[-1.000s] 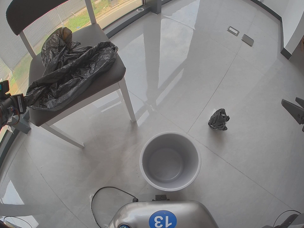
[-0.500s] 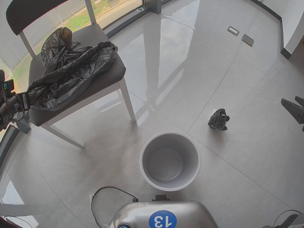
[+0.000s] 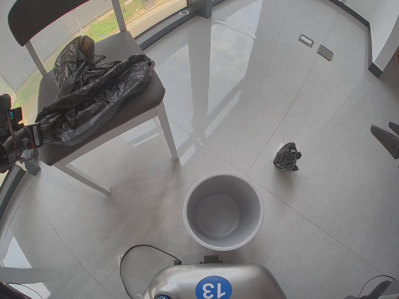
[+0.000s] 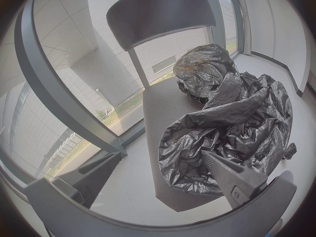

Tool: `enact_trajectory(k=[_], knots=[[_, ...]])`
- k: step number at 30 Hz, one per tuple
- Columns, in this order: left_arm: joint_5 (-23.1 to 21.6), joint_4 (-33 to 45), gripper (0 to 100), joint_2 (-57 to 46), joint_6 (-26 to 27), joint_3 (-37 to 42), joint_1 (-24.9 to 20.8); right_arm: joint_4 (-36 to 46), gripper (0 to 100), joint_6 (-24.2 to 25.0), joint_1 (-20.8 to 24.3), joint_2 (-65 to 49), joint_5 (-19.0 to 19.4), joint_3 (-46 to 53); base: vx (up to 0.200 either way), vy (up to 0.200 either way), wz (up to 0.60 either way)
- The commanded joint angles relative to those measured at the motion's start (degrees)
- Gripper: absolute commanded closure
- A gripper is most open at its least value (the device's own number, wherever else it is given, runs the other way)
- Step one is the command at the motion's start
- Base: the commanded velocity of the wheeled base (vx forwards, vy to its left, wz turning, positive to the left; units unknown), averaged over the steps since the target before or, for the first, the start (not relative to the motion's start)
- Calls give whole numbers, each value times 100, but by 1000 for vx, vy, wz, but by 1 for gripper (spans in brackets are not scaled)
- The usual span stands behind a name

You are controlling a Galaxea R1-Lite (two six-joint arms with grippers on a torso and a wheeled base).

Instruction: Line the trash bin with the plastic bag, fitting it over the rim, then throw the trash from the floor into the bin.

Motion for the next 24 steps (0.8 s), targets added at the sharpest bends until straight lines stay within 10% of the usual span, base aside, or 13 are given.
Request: enact_trajectory(k=[1, 13, 14, 24], knots=[[3, -84, 0, 123, 1, -13, 9, 28, 0, -7, 2, 0, -5, -157, 0, 0, 0], [3, -242, 0, 219, 36, -5, 0, 36, 0, -77, 2, 9, -5, -306, 0, 0, 0], [3, -242, 100, 219, 36, -5, 0, 36, 0, -77, 2, 9, -5, -306, 0, 0, 0], [3, -278, 100, 228, 36, 13, -9, 36, 0, -147, 2, 18, -5, -333, 0, 0, 0]])
